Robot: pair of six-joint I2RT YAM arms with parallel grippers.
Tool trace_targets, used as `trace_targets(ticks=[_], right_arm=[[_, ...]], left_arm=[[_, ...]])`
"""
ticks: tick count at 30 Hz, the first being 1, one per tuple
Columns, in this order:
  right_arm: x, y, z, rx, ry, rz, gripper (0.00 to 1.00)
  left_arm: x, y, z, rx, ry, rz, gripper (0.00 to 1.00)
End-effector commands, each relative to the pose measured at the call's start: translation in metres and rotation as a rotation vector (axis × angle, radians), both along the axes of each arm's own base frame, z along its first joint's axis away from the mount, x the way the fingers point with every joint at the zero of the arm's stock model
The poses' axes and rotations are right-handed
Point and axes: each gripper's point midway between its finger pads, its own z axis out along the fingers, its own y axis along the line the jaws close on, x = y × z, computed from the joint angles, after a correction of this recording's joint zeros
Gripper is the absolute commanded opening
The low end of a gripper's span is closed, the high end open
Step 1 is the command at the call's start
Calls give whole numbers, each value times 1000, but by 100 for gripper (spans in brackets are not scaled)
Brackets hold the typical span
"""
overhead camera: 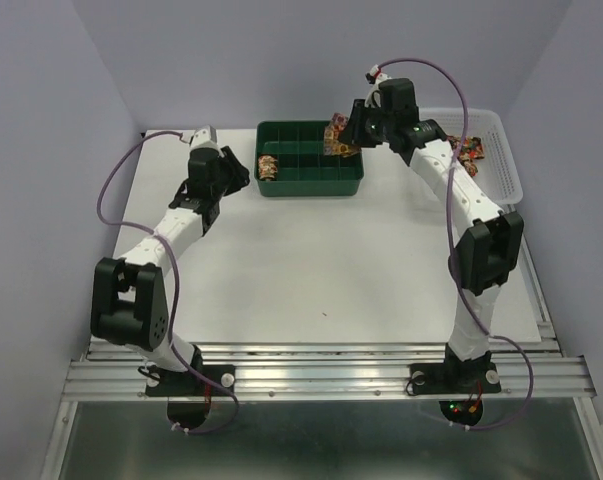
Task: Roll the ties
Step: Place the rolled tie into the container
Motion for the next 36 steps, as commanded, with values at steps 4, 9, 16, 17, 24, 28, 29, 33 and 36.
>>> trace_targets(ticks=[4,9,16,17,24,28,29,33,36], right_arm=[[18,5,4,-72,13,-145,1],[33,-16,-20,-174,88,-284,1],[39,-27,-35,-197,130,-374,1],[40,-27,-40,-205,136,-372,1],[58,-39,-49,-272,93,-435,1],[63,-36,-71,-283,125,-439,1],[64,-36,-74,-285,130,-442,1],[66,-33,-94,-299,167,-436,1],[68,-36,-105,-325,176,-443,1]], left_arm=[[58,-1,-4,46,62,-83,49],[83,-7,-15,71,69,-154,48],[99,2,-9,145,84,-139,48],[100,3,-11,154,90,-137,48],[108,12,-30,197,146,-115,47],[112,14,-33,196,158,-109,46],[112,14,-34,196,158,-111,47],[113,19,-38,217,167,-101,46],[113,17,-44,215,173,-113,46]])
